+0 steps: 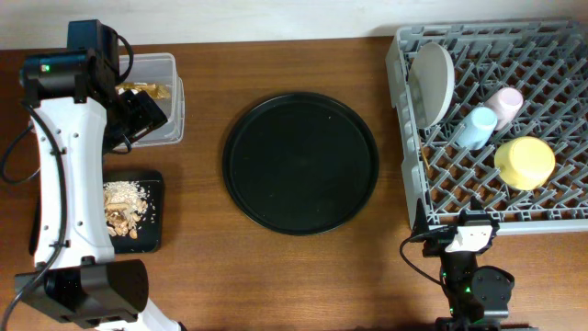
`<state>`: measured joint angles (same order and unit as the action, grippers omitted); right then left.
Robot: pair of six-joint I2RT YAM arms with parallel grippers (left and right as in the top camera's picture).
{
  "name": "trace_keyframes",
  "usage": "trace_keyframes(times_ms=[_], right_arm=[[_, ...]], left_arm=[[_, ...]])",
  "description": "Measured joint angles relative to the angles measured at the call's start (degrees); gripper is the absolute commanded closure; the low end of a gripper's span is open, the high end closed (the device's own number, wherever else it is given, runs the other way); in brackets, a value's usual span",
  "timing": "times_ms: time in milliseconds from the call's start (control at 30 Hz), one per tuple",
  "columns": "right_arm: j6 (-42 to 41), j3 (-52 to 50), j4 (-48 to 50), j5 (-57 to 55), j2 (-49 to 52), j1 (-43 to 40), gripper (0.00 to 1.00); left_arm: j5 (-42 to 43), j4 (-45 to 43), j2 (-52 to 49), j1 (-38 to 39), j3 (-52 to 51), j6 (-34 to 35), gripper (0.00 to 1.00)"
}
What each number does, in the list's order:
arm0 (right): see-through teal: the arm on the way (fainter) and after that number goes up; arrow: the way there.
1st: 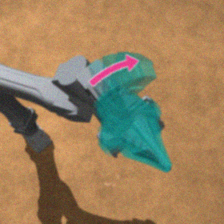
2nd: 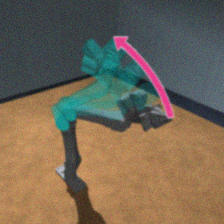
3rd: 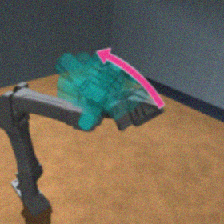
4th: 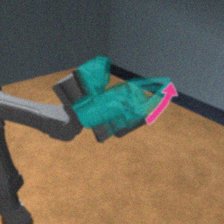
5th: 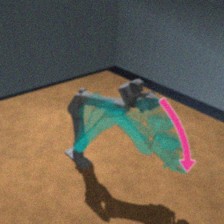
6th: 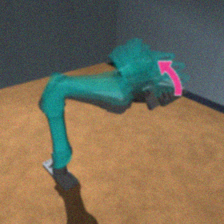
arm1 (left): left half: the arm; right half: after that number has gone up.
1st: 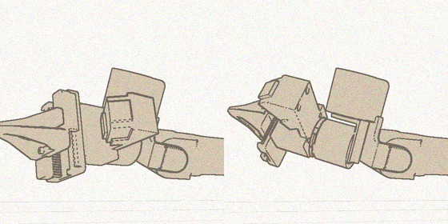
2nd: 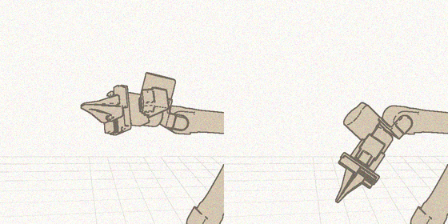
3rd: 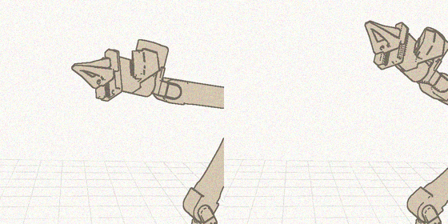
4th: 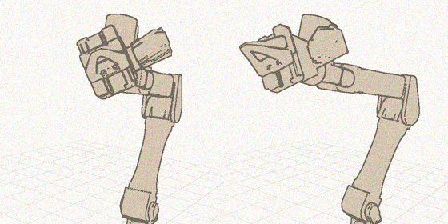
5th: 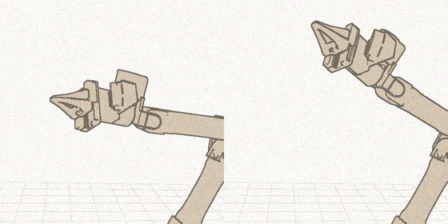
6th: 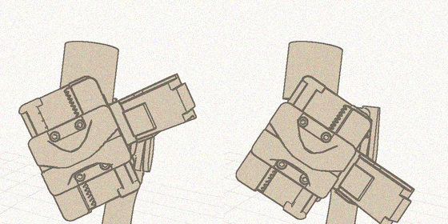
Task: Sort waste into correct bins and load items into the dishwasher rack
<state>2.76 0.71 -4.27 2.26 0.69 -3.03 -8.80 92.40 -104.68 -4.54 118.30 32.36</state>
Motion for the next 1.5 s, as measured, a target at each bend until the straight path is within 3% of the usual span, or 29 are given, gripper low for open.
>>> trace_keyframes(times_ms=[367, 633, 833, 1033, 1267, 1500], right_arm=[[0.0, 0.0, 0.0, 0.0, 0.0, 0.0, 0.02], [0.02, 0.0, 0.0, 0.0, 0.0, 0.0, 0.02], [0.02, 0.0, 0.0, 0.0, 0.0, 0.0, 0.02], [0.04, 0.02, 0.0, 0.02, 0.0, 0.0, 0.02], [-0.02, 0.02, 0.04, 0.02, -0.07, 0.0, 0.02], [0.02, 0.02, 0.0, 0.02, -0.07, 0.0, 0.02]], left_arm=[[-0.37, 0.0, 0.0, 0.0, 0.0, -0.13, 0.01], [-3.69, 4.15, 0.0, 0.02, 0.0, -4.76, 0.01], [-3.8, -1.81, 4.44, 1.95, -4.42, -7.1, 0.01], [-3.85, -17.38, 19.39, 6.1, -24.72, -10.12, 0.01], [-2.1, -43.12, 43.01, 8.98, -60.3, -14.64, 0.01], [3.63, -59.39, 67.14, 8.98, -83.08, -20.06, 0.01]])
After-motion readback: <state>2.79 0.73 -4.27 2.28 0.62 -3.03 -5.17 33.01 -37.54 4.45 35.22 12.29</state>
